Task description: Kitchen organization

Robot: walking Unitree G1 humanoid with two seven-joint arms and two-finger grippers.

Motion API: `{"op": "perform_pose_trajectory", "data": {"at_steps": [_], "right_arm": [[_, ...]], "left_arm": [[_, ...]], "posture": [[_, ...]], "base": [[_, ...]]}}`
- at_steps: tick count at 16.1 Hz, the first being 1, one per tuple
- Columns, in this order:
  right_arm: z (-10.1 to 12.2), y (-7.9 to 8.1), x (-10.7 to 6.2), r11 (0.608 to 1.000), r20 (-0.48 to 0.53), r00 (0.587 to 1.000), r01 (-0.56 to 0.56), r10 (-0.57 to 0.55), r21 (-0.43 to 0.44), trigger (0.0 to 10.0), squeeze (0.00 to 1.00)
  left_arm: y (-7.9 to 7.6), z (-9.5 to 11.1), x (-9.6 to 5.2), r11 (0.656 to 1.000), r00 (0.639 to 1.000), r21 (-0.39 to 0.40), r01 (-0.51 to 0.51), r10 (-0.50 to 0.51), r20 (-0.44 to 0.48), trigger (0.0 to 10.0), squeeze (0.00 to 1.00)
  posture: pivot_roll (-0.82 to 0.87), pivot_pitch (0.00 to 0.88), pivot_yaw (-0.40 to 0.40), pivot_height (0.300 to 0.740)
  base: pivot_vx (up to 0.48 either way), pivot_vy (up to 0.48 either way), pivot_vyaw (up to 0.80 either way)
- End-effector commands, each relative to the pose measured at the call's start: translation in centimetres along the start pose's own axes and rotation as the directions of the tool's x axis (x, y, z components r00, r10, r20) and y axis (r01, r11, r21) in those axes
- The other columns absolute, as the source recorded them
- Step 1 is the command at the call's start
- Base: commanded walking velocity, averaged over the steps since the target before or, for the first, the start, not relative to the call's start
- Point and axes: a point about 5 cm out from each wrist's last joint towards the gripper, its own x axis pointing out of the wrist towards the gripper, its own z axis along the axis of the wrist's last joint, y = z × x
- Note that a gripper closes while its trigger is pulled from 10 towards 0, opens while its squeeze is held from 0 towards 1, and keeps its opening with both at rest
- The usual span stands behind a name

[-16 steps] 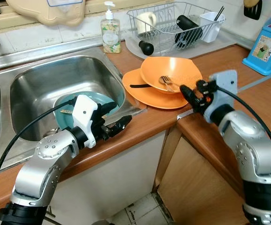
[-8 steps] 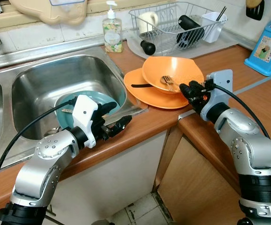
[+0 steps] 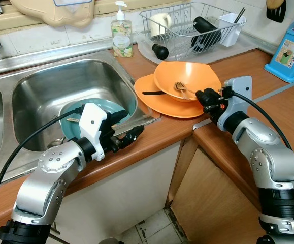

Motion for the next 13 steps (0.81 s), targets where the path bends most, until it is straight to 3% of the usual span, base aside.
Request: {"op": "perform_pose_trajectory", "data": {"at_steps": [1, 4, 7, 10, 13], "right_arm": [[1.2, -0.3, -0.2, 1.000, 0.038, 0.999, 0.003, -0.002, -0.023, 0.0, 0.00], [2.1, -1.1, -0.9, 0.984, 0.006, 1.000, -0.002, 0.003, -0.181, 0.0, 0.00], [2.8, -1.6, -1.1, 0.963, 0.006, 1.000, 0.015, -0.014, -0.270, 0.0, 0.00], [3.9, -1.7, -1.1, 0.954, 0.045, 0.999, 0.027, -0.014, -0.297, 0.0, 0.00], [5.7, -0.7, -1.1, 0.975, 0.143, 0.988, -0.022, 0.055, -0.221, 0.0, 0.00]], "left_arm": [[-0.2, 0.2, 0.0, 1.000, 1.000, 0.009, 0.015, -0.015, -0.004, 10.0, 0.00], [-0.1, 0.2, -0.1, 1.000, 1.000, 0.015, 0.016, -0.016, -0.008, 10.0, 0.00], [0.0, 0.2, 0.0, 1.000, 1.000, 0.022, 0.019, -0.019, -0.011, 10.0, 0.00], [0.0, 0.3, 0.1, 0.999, 1.000, 0.047, 0.021, -0.020, -0.016, 10.0, 0.00], [0.1, 1.0, 0.8, 0.991, 1.000, 0.131, 0.028, -0.028, -0.003, 10.0, 0.00]], "posture": [[-0.10, 0.000, 0.012, 0.740], [-0.10, 0.000, 0.015, 0.740], [-0.11, 0.000, 0.017, 0.740], [-0.10, 0.000, 0.015, 0.740], [-0.10, 0.000, 0.012, 0.740]], "base": [[0.000, 0.000, 0.00], [0.000, 0.000, 0.00], [0.000, 0.000, 0.00], [0.000, 0.000, 0.00], [0.000, 0.000, 0.00]]}}
